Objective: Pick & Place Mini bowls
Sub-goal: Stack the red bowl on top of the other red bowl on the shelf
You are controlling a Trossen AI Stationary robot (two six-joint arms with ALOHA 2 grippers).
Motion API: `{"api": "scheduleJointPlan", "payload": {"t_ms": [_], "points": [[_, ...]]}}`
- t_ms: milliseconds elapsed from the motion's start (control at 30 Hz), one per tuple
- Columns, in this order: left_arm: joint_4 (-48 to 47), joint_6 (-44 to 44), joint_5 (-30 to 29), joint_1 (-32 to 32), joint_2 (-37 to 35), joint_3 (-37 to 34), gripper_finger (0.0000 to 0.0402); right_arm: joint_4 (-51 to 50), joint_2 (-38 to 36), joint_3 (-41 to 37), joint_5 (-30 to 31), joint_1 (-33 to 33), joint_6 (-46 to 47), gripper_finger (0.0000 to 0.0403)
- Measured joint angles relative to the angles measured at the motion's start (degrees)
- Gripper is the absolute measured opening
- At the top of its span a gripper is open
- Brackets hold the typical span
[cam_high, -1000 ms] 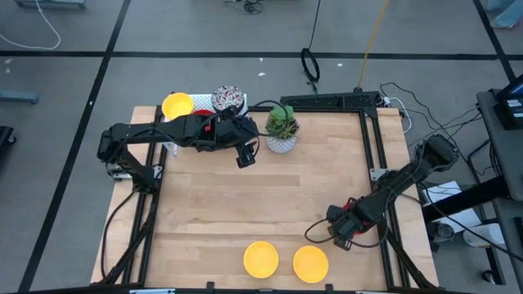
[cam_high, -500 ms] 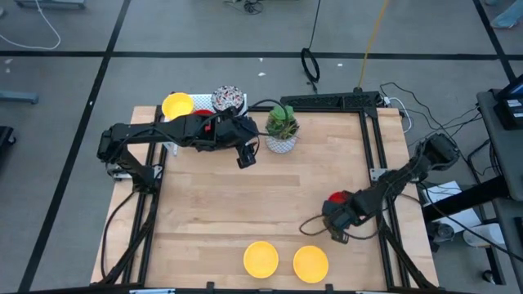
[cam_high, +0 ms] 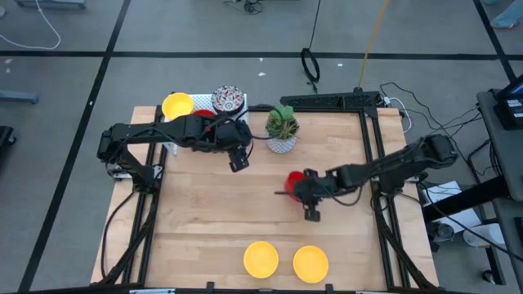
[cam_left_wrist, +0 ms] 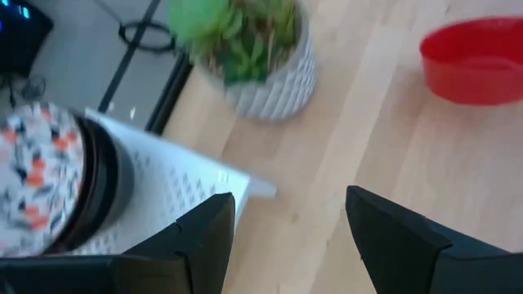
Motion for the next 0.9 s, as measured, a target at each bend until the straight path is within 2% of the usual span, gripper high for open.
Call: {"api": "scheduleJointPlan", "payload": {"t_ms": [233,500,633,900], "points": [[-6.04,-5.28,-0.2,-0.66,0.0,0.0,0.0239,0.44,7.69,6.62,0.02,-5.49,-11.35,0.0],[-8.47,-7.25,-0.57,-2.48,0.0,-0.02,0.0239,6.73,17.56,13.76,-1.95,-6.58,-21.58,0.0],[-9.25,-7.99,-0.62,-3.17,-0.57,-0.09,0.0239,11.36,21.73,14.96,-7.58,-6.8,-22.82,0.0],[-9.84,-9.35,-0.65,-3.38,-1.22,-0.07,0.0239,12.25,23.86,15.3,-7.5,-6.79,-21.48,0.0007]]}}
